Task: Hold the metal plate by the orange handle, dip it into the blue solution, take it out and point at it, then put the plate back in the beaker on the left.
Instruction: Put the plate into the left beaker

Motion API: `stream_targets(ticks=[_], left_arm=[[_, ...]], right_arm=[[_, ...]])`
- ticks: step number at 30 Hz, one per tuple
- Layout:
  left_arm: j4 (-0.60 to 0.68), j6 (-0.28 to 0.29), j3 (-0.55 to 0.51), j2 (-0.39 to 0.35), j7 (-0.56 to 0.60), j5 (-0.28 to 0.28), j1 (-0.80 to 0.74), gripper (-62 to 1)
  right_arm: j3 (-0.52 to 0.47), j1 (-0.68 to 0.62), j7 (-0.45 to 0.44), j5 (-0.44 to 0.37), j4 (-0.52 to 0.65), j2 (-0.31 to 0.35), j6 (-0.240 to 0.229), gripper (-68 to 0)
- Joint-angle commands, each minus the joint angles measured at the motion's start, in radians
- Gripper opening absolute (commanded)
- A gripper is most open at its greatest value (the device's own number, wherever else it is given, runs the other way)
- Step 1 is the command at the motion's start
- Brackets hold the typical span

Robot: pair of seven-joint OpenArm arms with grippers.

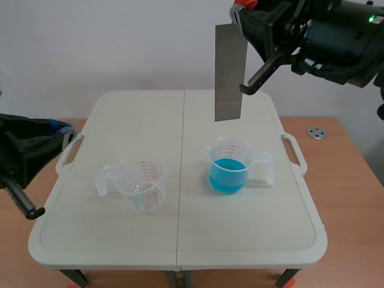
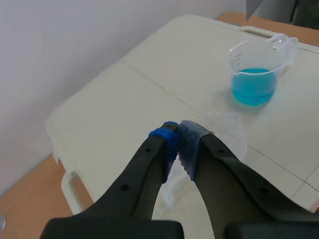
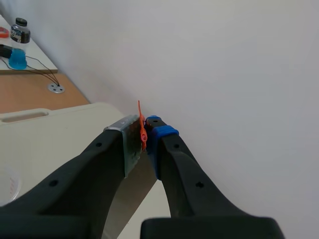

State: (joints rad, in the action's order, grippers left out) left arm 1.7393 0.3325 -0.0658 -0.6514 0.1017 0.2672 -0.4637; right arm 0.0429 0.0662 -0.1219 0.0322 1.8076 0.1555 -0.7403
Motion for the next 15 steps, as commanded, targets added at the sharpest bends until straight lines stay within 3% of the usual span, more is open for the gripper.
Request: stream_targets(ticks=[1, 9, 15], left_arm=[[0.01, -0.005, -0.036, 0.005, 0.039, 0.032, -0.057, -59.4], [0.01, -0.006, -0.16, 0.008, 0.15, 0.06, -0.339, -59.4], [0.009, -0.005, -0.204, 0.068, 0.177, 0.059, -0.469, -59.4]], right_arm=[[0.011, 0.018, -0.014, -0.018, 0.021, 0.002, -0.005, -66.2], [0.089, 0.023, -0.015, -0.018, 0.021, -0.001, -0.005, -66.2], [0.155, 0.061, 0.006, -0.018, 0.021, -0.023, 0.014, -66.2]])
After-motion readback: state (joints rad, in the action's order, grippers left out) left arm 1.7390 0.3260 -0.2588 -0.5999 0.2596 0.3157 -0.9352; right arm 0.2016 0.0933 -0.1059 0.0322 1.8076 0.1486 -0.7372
